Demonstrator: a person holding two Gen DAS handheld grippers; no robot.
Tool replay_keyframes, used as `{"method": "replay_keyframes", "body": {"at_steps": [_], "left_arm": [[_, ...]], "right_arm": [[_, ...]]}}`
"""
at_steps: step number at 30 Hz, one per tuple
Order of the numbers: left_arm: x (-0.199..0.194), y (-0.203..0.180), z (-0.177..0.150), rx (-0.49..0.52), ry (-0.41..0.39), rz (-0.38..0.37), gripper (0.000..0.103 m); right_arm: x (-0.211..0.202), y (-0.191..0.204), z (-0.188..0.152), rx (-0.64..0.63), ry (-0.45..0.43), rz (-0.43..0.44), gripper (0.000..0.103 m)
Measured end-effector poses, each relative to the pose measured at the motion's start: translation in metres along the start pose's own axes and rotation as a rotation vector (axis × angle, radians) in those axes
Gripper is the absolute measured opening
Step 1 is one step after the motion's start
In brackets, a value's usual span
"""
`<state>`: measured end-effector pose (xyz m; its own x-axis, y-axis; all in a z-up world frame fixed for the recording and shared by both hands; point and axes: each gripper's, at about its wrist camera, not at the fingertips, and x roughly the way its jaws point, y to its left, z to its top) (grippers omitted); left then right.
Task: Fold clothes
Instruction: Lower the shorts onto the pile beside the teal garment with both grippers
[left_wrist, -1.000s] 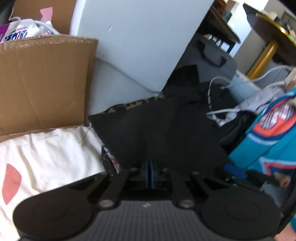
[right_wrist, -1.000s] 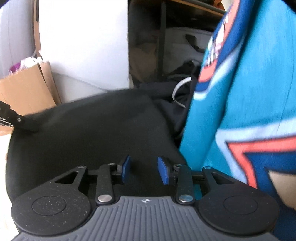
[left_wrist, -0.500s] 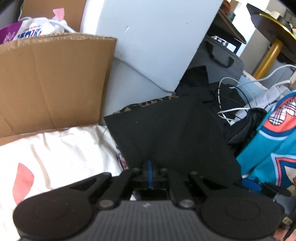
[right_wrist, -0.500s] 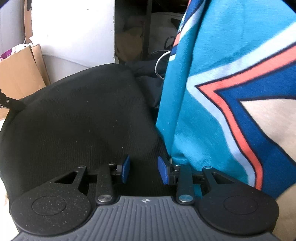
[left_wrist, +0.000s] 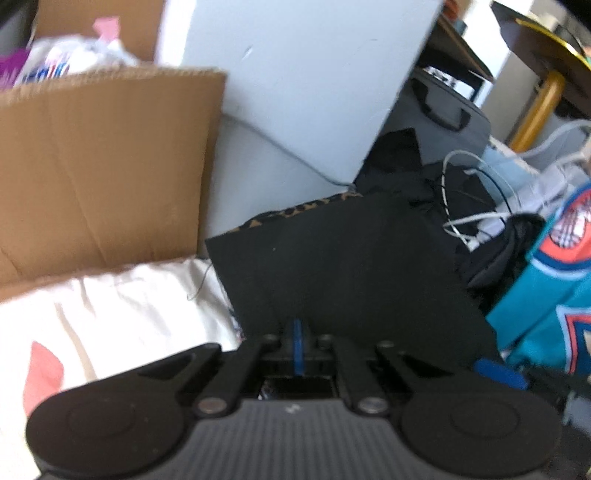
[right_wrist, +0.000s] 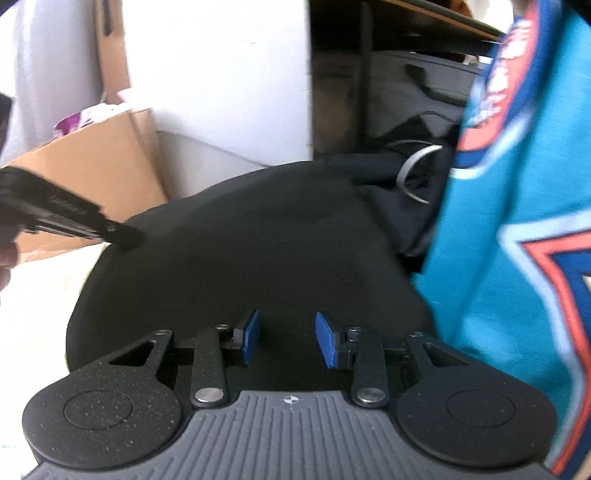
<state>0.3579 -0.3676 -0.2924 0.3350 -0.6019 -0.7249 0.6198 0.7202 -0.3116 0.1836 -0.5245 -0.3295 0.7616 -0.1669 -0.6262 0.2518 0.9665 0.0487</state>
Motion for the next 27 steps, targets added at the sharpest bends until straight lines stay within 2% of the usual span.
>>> {"method": "replay_keyframes", "body": {"at_steps": [4, 6, 8, 9, 18, 23, 27], "left_arm": [[0.011, 0.015, 0.003, -0.046, 0.009, 0.006, 0.003], [0.017, 0.023, 0.005, -0.069, 0.031, 0.048, 0.002], [0.023, 0.034, 0.007, -0.107, 0.067, 0.097, 0.001], [0.024, 0.040, 0.006, -0.121, 0.090, 0.110, 0.001], [-0.025, 0.034, 0.003, -0.086, -0.017, 0.088, 0.001], [-0.055, 0.012, 0.003, -0.049, -0.059, 0.058, 0.001], [-0.066, -0.019, -0.007, 0.006, -0.059, 0.006, 0.003]], "right_arm": [[0.008, 0.008, -0.005, 0.045, 0.008, 0.007, 0.042], [0.010, 0.006, -0.007, 0.049, 0.008, -0.004, 0.044], [0.013, 0.001, -0.008, 0.064, 0.010, -0.018, 0.052], [0.015, -0.003, -0.009, 0.080, 0.014, -0.026, 0.052], [-0.009, -0.035, -0.023, 0.110, 0.025, -0.082, 0.052], [-0.028, -0.040, -0.027, 0.134, -0.003, -0.081, 0.052], [-0.030, -0.041, -0.033, 0.137, 0.008, -0.077, 0.052]]}}
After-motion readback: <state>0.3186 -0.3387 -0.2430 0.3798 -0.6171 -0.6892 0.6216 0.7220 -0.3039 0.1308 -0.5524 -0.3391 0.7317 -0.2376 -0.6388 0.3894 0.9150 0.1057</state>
